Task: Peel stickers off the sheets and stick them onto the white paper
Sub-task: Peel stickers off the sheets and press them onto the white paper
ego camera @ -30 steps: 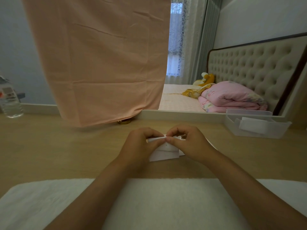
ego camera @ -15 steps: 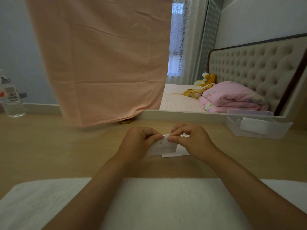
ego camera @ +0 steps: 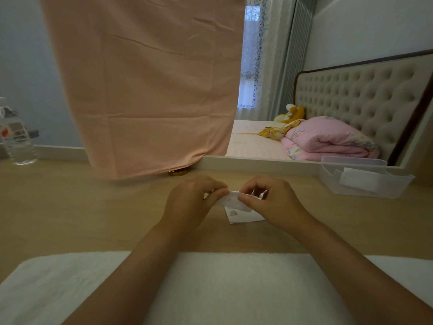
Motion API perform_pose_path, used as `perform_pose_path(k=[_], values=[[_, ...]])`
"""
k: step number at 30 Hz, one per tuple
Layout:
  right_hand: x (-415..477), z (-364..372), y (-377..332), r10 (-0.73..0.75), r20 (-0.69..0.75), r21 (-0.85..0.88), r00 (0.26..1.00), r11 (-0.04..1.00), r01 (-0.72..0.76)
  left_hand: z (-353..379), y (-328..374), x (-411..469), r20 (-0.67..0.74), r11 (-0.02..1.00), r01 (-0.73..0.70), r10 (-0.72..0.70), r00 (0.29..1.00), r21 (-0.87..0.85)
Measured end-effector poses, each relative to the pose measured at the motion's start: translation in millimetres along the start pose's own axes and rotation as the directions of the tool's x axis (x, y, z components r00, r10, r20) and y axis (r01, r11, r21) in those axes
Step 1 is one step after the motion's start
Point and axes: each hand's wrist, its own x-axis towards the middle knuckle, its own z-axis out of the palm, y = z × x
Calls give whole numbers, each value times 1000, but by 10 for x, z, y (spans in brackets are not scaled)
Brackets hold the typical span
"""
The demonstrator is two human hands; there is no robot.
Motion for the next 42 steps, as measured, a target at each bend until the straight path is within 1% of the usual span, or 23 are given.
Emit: perform_pose_path(k=[1, 2, 3, 4, 5, 7, 9, 10, 11, 12, 13, 15, 17, 21, 25, 28, 29, 32, 35, 38, 42], values=[[-6, -3, 3, -38, -25, -51, 999, 998, 37, 11, 61, -8, -40, 998, 55, -56, 998, -36], [-18, -6, 9, -91, -55, -112, 994, 990, 85, 13, 144, -14, -85, 984, 140, -150, 985, -113], [-26, -4, 17, -149, -83, -174, 985, 976, 133, 16, 232, -15, -117, 949, 229, -258, 959, -216], [-33, -2, 28, -200, -111, -225, 974, 959, 171, 23, 306, -10, -116, 898, 315, -363, 924, -307], [-37, -4, 36, -240, -140, -266, 961, 944, 197, 28, 363, 0, -68, 841, 404, -456, 888, -359], [-29, 3, 33, -305, -185, -337, 934, 913, 231, 35, 457, 7, 154, 701, 603, -595, 789, -380], [-21, 26, 20, -364, -182, -395, 914, 878, 271, 70, 522, 2, 367, 506, 740, -651, 664, -443], [-20, 47, 16, -388, -169, -413, 906, 862, 292, 94, 538, -3, 435, 407, 769, -650, 624, -493], [-22, 64, 15, -399, -150, -416, 905, 855, 308, 110, 551, -6, 475, 324, 777, -644, 599, -540], [-24, 80, 12, -395, -127, -403, 910, 859, 316, 125, 549, -7, 490, 266, 772, -643, 588, -578], [-27, 95, 14, -376, -104, -376, 921, 872, 314, 135, 540, -8, 487, 236, 762, -649, 585, -603], [-34, 109, 23, -311, -77, -300, 947, 913, 276, 134, 508, -11, 452, 238, 739, -662, 598, -630], [-27, 102, 40, -262, -80, -238, 962, 942, 237, 126, 495, -11, 412, 277, 712, -658, 630, -645], [-15, 70, 85, -243, -103, -244, 965, 946, 212, 132, 493, -22, 354, 358, 662, -629, 692, -658], [-4, 57, 102, -229, -114, -215, 967, 956, 201, 134, 502, -28, 362, 330, 631, -597, 716, -702], [-6, 60, 111, -253, -106, -228, 962, 947, 224, 146, 487, -37, 351, 359, 616, -578, 737, -702], [-8, 61, 112, -253, -105, -239, 962, 945, 223, 150, 482, -38, 347, 362, 614, -579, 738, -702], [-3, 52, 108, -241, -132, -251, 961, 947, 203, 159, 469, -28, 353, 320, 619, -599, 719, -717], [4, 31, 111, -225, -134, -216, 965, 957, 193, 166, 466, -12, 350, 309, 616, -606, 715, -725], [-3, 28, 110, -192, -100, -159, 976, 972, 175, 186, 467, -5, 340, 323, 614, -607, 718, -720], [7, 45, 102, -114, -85, -44, 990, 993, 110, 220, 430, 2, 318, 369, 609, -603, 731, -702]])
